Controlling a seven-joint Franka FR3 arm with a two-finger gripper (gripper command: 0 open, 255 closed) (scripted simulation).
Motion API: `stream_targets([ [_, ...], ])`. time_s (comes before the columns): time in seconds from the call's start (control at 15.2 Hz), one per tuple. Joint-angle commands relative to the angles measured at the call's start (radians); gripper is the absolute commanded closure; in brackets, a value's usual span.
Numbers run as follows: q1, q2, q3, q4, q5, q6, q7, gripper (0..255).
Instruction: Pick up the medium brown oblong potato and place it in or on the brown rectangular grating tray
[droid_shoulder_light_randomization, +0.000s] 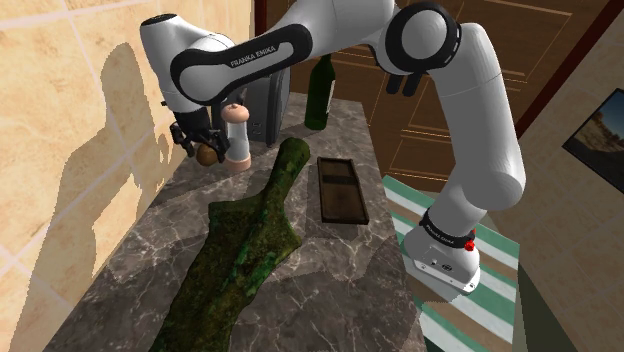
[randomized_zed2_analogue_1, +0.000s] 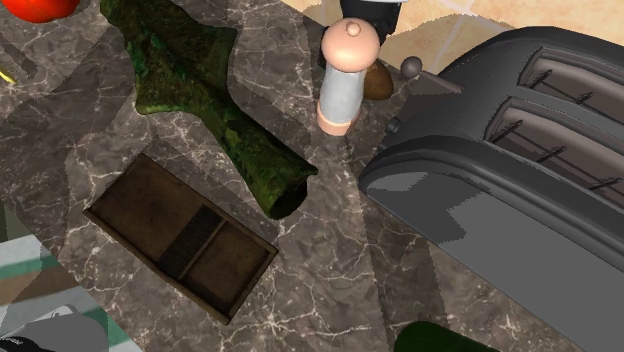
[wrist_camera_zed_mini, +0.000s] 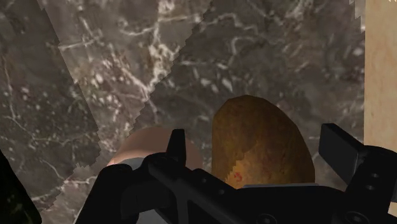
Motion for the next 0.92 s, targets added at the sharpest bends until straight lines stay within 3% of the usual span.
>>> stream_targets([
  [0.0, 0.000, 0.000, 0.000, 0.000, 0.000, 0.000, 0.000, 0],
  [0.07, 0.000, 0.000, 0.000, 0.000, 0.000, 0.000, 0.000, 0],
  [0.13, 0.000, 0.000, 0.000, 0.000, 0.000, 0.000, 0.000, 255],
  [0.86, -0.001, -0.010, 0.003, 0.010, 0.005, -0.020, -0.004, 255],
])
